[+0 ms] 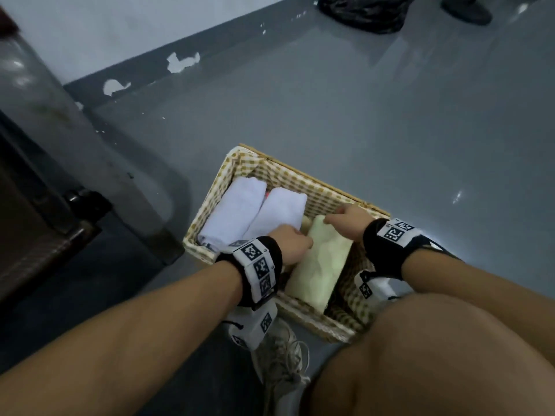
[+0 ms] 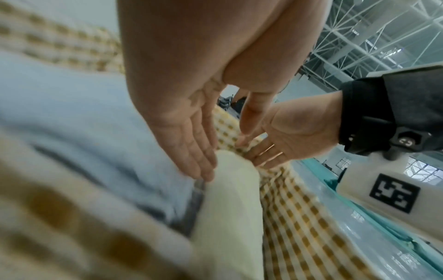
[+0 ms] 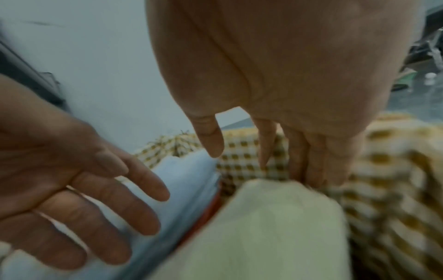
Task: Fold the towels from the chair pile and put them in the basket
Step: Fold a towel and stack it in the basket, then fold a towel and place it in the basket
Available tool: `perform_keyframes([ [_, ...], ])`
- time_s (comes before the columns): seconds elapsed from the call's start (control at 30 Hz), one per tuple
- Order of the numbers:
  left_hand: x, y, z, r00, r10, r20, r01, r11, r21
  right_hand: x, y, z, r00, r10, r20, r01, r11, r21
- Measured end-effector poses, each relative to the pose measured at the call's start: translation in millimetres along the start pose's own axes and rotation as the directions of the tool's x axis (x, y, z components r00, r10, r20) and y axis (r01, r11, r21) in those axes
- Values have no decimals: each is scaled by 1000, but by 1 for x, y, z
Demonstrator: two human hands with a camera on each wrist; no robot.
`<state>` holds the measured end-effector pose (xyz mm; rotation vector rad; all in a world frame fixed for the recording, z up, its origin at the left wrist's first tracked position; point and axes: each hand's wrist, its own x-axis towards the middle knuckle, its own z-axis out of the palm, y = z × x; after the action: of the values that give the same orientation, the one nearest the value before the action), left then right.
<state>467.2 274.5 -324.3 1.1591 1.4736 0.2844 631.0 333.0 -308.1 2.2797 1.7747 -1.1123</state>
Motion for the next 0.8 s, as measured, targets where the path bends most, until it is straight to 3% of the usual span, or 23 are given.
perform_keyframes([
  [0.07, -17, 8, -27, 998, 51, -32, -52, 998, -37, -10, -27, -12, 991, -122, 53, 127, 986, -108],
  [0.17, -52, 15, -80, 986, 96, -138, -109, 990, -89, -33, -88, -21, 942, -287, 174, 300, 953, -50],
  [0.27, -99, 11, -141, 952, 145, -269, -169, 983, -70, -68, -166, -14, 863, -422, 276, 448, 893, -37],
  [0.4, -184, -18, -220, 871, 190, -454, -197, 980, 32, -125, -271, 16, 720, -596, 357, 646, 763, -29],
  [0.57, -299, -96, -291, 761, 113, -638, -88, 994, 71, -210, -380, 92, 532, -690, 491, 790, 613, 3],
  [0.7, -361, -173, -311, 622, 14, -783, 22, 999, 36, -266, -431, 170, 441, -690, 574, 835, 550, 19],
  [0.8, -387, -224, -318, 552, -90, -829, 189, 982, 20, -290, -451, 223, 372, -697, 613, 881, 472, 2],
])
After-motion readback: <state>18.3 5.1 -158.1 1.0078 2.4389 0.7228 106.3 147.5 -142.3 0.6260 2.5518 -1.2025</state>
